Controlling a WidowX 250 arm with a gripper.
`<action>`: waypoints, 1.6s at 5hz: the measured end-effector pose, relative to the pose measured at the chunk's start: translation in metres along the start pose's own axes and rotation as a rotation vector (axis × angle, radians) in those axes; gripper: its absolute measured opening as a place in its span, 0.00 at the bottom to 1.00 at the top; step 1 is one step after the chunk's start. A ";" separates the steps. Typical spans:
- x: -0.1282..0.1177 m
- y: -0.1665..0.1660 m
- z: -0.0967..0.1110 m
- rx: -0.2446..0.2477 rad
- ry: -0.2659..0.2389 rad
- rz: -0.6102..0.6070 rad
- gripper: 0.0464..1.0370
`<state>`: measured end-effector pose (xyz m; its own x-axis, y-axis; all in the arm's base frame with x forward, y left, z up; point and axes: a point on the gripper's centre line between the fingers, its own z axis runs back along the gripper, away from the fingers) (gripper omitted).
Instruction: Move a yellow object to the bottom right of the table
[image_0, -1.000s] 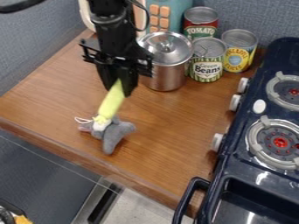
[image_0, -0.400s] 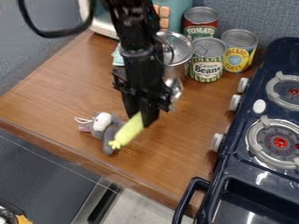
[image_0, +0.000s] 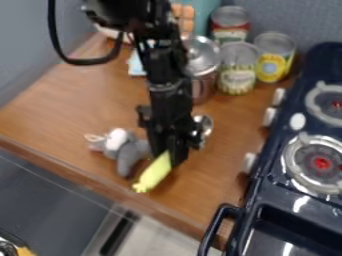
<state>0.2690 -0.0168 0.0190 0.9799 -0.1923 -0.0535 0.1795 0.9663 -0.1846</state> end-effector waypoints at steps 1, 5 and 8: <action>0.000 0.000 -0.007 -0.011 0.012 0.024 0.31; 0.005 -0.007 0.029 0.103 -0.129 -0.029 0.95; -0.002 0.008 0.063 0.172 -0.230 0.079 0.96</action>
<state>0.2744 0.0018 0.0794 0.9820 -0.0904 0.1659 0.0947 0.9953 -0.0186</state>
